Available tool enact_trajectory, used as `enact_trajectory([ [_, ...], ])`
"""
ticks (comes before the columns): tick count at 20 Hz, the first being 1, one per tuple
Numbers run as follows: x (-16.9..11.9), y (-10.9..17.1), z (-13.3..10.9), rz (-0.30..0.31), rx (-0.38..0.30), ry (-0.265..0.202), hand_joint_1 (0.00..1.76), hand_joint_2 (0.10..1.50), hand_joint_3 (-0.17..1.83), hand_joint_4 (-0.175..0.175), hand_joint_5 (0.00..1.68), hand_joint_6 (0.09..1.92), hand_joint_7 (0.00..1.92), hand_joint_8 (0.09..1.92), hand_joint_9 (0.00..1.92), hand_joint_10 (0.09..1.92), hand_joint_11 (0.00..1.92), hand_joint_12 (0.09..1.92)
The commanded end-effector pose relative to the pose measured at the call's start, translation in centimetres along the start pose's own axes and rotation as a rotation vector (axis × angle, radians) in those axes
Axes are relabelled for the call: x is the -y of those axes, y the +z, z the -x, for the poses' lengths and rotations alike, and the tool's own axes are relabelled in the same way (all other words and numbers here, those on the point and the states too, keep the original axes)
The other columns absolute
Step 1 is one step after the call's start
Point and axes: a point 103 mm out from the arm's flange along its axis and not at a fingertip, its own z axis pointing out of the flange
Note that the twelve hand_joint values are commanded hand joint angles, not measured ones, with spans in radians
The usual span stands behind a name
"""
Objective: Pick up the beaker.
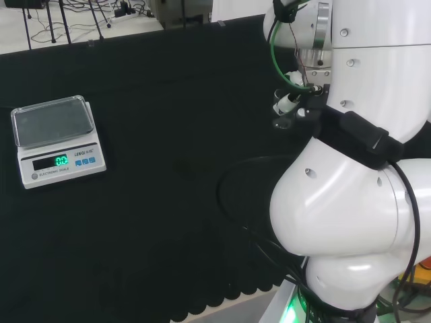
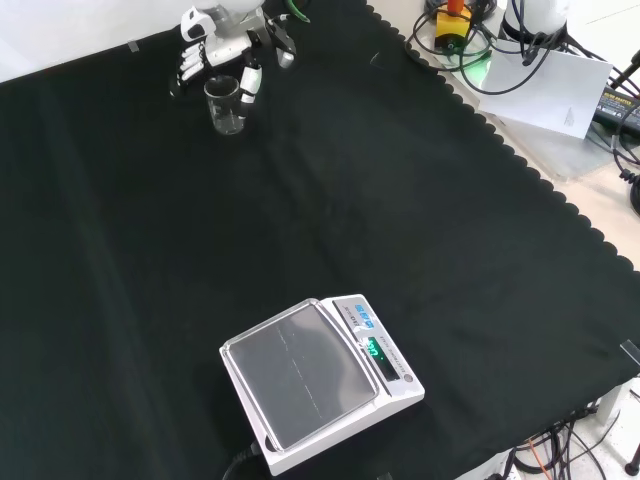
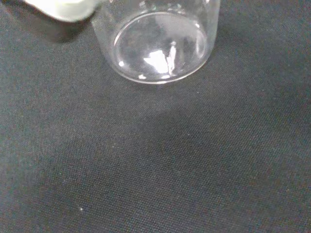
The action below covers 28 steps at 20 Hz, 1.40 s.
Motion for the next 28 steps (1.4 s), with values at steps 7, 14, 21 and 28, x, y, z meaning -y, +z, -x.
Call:
enact_trajectory([
  [7,-0.4,0.0,-1.2,0.061,-0.003,0.001,1.09,0.69,0.84,-0.001,0.43,1.24,0.59,1.11,0.95,0.89,0.93,1.16],
  [14,-0.6,-0.1,-1.9,0.073,-0.008,0.004,1.06,1.05,0.38,-0.109,0.73,1.4,0.67,1.34,1.02,1.05,1.14,1.03],
  [21,0.0,-2.1,-2.4,0.099,0.003,-0.001,1.08,1.09,0.29,-0.141,0.76,1.38,0.69,1.35,1.03,1.06,1.15,1.02],
  [28,1.9,-7.4,-2.6,0.155,0.013,-0.024,1.09,1.07,0.31,-0.153,0.78,1.35,0.71,1.35,1.03,1.07,1.15,1.02],
])
